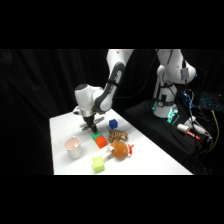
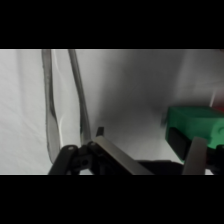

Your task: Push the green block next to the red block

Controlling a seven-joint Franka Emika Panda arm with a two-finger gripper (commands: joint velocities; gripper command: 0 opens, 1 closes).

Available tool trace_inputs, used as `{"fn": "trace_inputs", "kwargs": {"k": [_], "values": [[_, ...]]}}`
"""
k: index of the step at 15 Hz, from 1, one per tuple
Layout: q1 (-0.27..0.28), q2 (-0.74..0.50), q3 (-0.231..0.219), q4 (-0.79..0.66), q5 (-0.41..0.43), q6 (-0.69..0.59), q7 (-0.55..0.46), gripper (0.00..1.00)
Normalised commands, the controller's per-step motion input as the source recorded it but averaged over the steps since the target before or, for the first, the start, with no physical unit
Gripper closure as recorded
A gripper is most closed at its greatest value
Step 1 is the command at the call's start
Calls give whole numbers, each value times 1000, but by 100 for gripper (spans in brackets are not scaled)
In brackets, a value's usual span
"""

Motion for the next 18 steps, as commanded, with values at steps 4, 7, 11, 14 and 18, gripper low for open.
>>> {"fn": "trace_inputs", "kwargs": {"k": [4, 7, 11, 14, 18], "values": [[94, -269, -33, -255, 9, 71, 54, 0], [48, -347, -71, -181, 6, -96, 44, 0], [34, -500, -55, -178, 52, -315, 47, 0], [73, -551, -48, -209, 67, -326, 89, 0], [83, -473, -30, -202, 120, -240, 89, 0]]}}
